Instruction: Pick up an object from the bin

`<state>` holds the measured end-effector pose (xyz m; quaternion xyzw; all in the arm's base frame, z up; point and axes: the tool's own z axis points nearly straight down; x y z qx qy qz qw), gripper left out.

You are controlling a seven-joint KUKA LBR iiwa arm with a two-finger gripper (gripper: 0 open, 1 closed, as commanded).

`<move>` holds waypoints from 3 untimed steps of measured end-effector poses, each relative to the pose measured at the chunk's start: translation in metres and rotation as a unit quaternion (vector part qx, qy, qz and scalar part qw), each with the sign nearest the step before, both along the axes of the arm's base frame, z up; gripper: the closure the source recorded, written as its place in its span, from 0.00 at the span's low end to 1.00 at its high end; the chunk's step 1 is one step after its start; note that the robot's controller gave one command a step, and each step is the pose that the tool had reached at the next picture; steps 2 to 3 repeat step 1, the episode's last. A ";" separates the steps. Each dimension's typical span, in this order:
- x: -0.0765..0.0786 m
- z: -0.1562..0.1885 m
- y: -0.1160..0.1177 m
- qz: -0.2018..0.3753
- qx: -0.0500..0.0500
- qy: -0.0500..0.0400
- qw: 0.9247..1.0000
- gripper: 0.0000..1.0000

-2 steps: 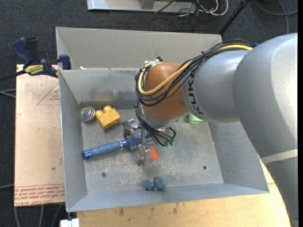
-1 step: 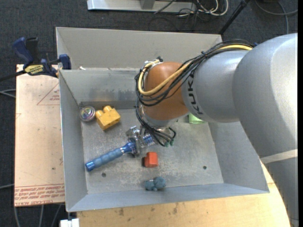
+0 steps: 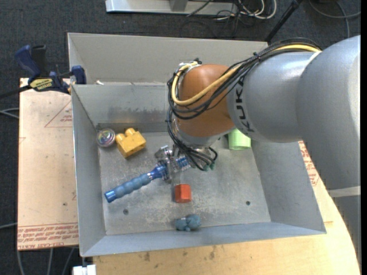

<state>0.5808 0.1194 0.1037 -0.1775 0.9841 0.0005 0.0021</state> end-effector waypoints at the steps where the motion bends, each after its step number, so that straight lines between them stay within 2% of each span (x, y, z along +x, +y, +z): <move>1: 0.001 0.051 0.001 0.000 0.000 -0.001 1.000 1.00; 3: 0.001 0.051 0.001 0.000 0.000 -0.001 1.000 1.00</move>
Offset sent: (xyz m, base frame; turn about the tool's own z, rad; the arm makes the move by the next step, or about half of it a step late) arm 0.0000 0.0000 0.0486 0.0000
